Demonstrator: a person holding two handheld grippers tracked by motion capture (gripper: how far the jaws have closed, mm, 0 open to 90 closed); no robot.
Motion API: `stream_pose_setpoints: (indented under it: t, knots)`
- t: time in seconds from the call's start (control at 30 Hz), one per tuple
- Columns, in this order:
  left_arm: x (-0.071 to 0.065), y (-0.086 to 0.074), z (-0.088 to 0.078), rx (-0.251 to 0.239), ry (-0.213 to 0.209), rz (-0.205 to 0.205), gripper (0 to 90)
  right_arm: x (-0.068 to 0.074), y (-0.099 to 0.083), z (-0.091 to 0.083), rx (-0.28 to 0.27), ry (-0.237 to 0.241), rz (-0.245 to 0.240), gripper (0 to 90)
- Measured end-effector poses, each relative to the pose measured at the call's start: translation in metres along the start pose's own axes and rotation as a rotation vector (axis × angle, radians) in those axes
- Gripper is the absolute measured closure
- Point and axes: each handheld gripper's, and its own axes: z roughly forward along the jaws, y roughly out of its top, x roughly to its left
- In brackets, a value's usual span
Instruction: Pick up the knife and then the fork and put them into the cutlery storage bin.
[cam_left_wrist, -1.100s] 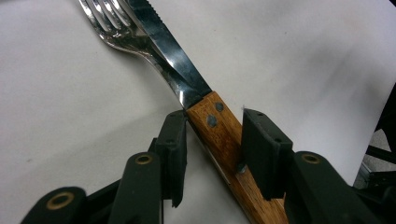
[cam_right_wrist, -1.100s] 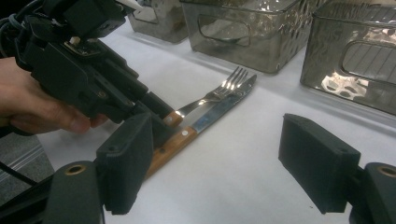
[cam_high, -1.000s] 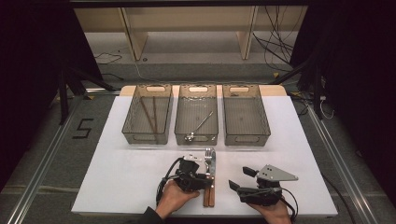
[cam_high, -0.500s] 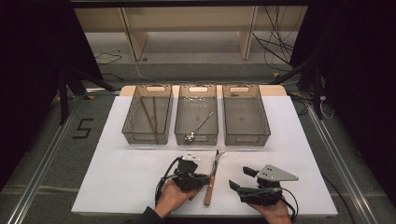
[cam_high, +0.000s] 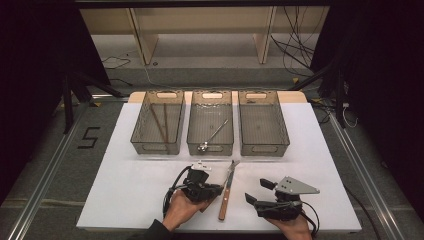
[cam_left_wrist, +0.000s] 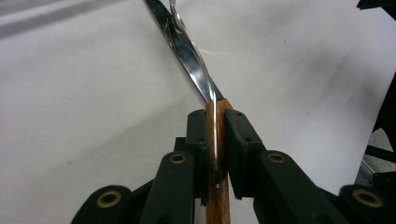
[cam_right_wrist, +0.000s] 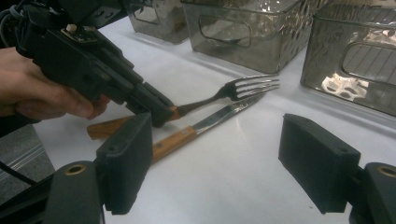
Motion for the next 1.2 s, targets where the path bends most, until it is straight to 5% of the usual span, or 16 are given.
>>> stream_pose_setpoints:
  t: [0.27, 0.7, 1.03, 1.2]
  knots:
    - [0.003, 0.009, -0.021, -0.001, -0.057, 0.028, 80.4, 0.001, 0.000, 0.000, -0.006, 0.004, -0.014, 26.7]
    - [0.003, 0.017, -0.036, -0.032, -0.077, 0.036, 80.4, 0.004, 0.001, 0.001, -0.010, 0.014, -0.019, 26.7]
    - [0.001, 0.022, -0.040, 0.020, -0.120, 0.069, 80.4, 0.015, 0.004, 0.004, -0.012, 0.003, -0.117, 26.7]
    - [-0.004, 0.024, -0.041, 0.048, -0.143, 0.100, 80.4, 0.027, 0.009, 0.007, 0.000, -0.007, -0.234, 26.7]
